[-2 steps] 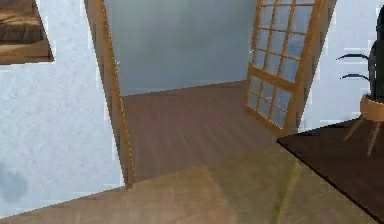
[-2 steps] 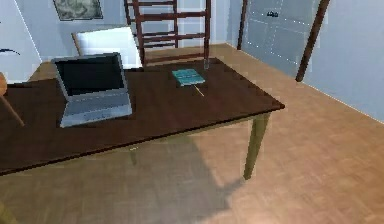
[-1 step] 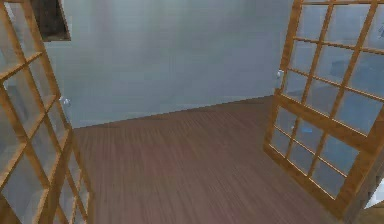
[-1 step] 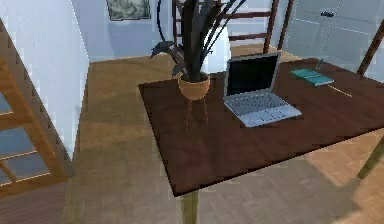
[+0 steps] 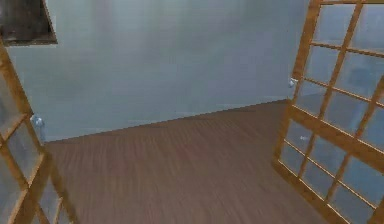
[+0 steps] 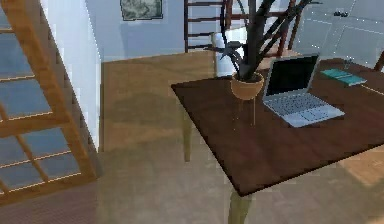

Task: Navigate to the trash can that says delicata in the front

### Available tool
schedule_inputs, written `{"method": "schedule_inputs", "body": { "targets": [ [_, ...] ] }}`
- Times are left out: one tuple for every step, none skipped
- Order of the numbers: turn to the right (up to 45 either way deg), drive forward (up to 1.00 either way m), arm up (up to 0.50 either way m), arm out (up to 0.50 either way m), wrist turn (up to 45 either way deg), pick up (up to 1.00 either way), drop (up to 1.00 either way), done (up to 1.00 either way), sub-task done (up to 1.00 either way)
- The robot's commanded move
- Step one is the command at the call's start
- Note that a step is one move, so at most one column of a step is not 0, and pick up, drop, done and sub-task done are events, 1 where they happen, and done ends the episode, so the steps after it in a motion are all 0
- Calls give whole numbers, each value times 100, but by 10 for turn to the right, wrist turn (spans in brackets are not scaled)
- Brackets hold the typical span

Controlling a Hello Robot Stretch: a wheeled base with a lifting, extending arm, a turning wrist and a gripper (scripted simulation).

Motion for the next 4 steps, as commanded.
{"method": "schedule_inputs", "body": {
  "targets": [
    [-150, 0, 0, 0, 0, 0, 0, 0, 0],
    [0, 95, 0, 0, 0, 0, 0, 0, 0],
    [-30, 0, 0, 0, 0, 0, 0, 0, 0],
    [0, 40, 0, 0, 0, 0, 0, 0, 0]
  ]
}}
